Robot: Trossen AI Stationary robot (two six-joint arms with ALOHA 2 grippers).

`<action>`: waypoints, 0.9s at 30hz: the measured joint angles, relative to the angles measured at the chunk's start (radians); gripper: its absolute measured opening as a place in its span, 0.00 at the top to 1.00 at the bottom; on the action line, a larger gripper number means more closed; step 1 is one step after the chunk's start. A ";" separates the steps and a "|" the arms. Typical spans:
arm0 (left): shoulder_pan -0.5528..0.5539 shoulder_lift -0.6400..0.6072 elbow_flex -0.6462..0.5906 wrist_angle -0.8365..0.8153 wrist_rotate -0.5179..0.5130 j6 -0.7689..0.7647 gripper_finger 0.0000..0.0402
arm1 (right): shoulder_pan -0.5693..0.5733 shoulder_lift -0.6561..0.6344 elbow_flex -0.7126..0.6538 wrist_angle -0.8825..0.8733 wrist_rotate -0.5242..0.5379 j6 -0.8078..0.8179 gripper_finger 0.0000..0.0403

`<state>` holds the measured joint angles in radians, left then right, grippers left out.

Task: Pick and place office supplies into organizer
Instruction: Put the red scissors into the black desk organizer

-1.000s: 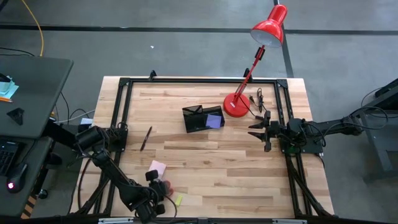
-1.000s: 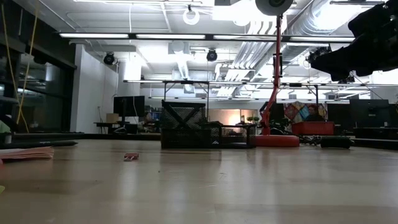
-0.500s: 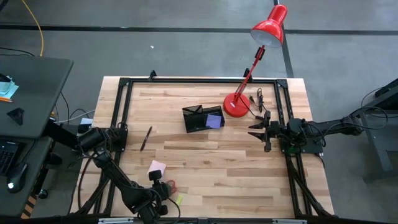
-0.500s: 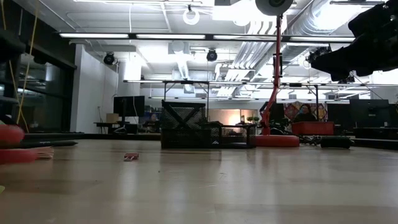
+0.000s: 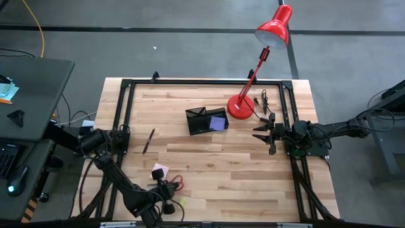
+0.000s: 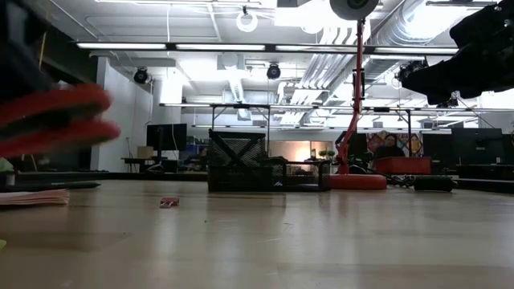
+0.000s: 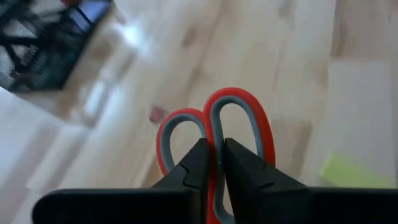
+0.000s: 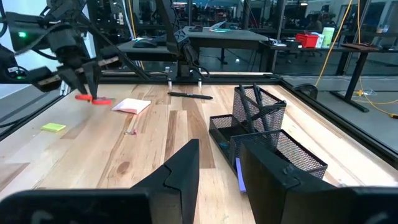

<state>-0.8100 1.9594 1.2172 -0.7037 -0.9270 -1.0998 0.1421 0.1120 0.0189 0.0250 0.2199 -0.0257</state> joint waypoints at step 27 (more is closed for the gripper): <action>0.163 -0.271 0.001 -0.001 -0.322 0.209 0.91 | 0.000 0.000 0.000 0.000 0.005 0.000 0.73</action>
<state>-0.6470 1.6881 1.2182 -0.7044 -1.2486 -0.8906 0.1420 0.1120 0.0189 0.0254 0.2245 -0.0258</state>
